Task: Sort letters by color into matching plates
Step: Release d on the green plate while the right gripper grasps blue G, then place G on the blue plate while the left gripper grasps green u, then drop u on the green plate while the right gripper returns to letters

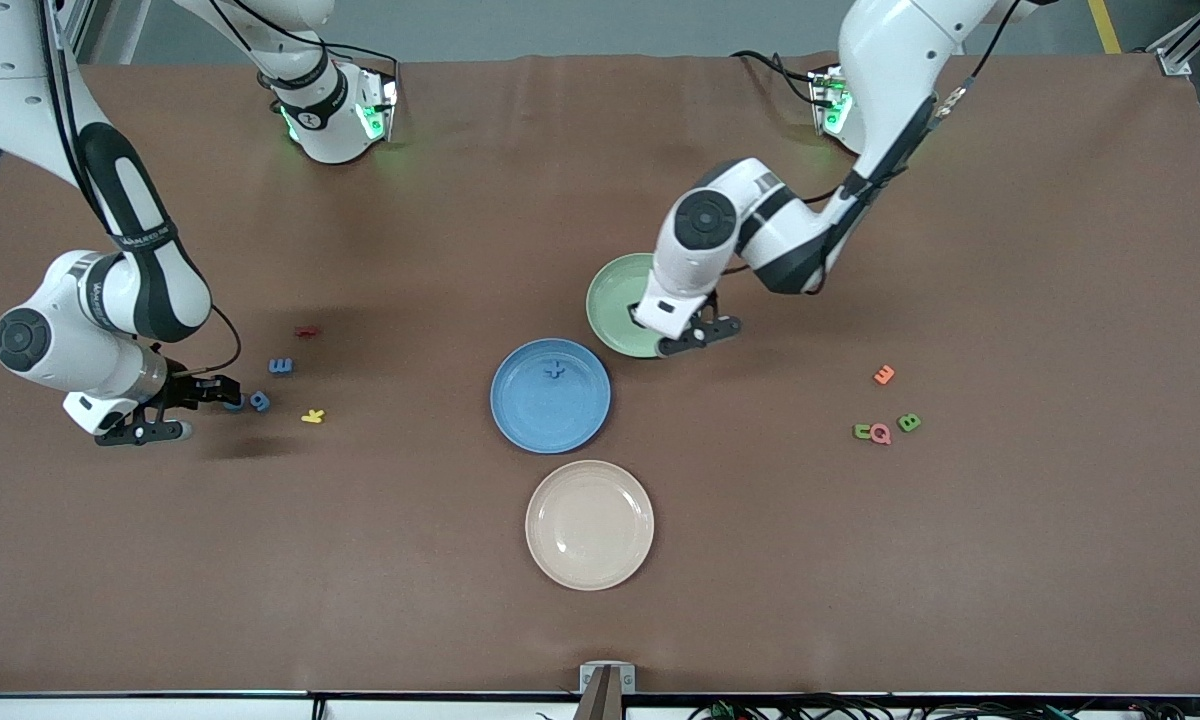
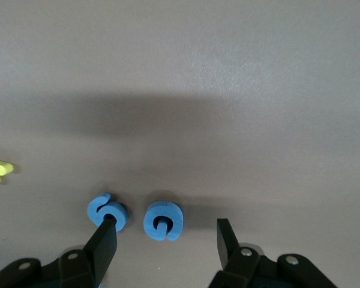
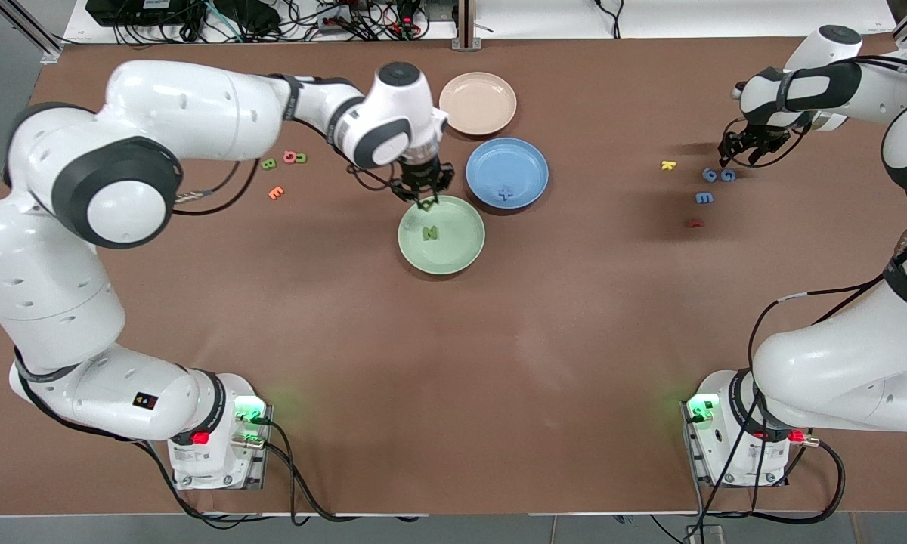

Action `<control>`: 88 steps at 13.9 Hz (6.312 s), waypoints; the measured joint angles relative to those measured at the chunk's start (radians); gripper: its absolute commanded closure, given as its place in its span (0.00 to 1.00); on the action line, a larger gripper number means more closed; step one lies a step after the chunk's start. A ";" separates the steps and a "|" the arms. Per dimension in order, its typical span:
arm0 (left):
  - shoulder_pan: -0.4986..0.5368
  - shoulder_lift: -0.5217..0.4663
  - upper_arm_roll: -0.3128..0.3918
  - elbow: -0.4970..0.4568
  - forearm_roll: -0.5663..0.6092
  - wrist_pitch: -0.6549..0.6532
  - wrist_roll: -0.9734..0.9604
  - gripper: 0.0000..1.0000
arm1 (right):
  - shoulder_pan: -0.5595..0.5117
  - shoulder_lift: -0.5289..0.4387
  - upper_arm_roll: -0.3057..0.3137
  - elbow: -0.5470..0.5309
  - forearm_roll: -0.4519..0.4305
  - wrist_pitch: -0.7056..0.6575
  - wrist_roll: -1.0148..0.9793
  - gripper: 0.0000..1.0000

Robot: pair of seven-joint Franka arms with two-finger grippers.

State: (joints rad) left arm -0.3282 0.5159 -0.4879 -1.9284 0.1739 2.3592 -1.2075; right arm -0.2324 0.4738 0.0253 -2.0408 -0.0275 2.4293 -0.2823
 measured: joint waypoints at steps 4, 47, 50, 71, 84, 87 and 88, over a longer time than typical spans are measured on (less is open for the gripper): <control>-0.060 0.046 0.000 0.004 0.000 0.052 -0.107 0.85 | -0.006 0.029 0.001 -0.001 0.000 0.021 -0.001 0.34; 0.487 0.122 0.114 0.046 0.224 0.057 -0.448 0.27 | 0.723 -0.005 0.042 0.330 0.136 -0.276 0.943 0.80; 0.487 0.122 0.127 0.047 0.225 0.058 -0.448 0.37 | 0.802 0.079 0.042 0.332 0.143 -0.139 1.060 0.80; 0.479 0.111 -0.121 0.009 0.229 0.056 -0.545 1.00 | 0.873 0.196 0.006 0.523 0.141 -0.216 1.159 0.00; 0.243 0.086 -0.269 -0.089 0.326 0.053 -0.782 0.98 | 0.353 -0.173 -0.018 0.359 0.042 -0.690 0.477 0.00; 0.215 0.086 -0.271 -0.115 0.340 0.054 -0.841 0.57 | 0.236 -0.173 -0.019 0.327 0.034 -0.650 0.345 0.00; 0.199 0.086 -0.271 -0.117 0.340 0.054 -0.860 0.12 | 0.207 -0.173 -0.019 0.314 0.034 -0.628 0.328 0.01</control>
State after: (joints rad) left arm -0.1291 0.6022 -0.7586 -2.0454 0.5144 2.4128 -2.0679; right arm -0.0257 0.3008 0.0066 -1.7268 0.0065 1.8011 0.0460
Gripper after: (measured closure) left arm 0.731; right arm 0.000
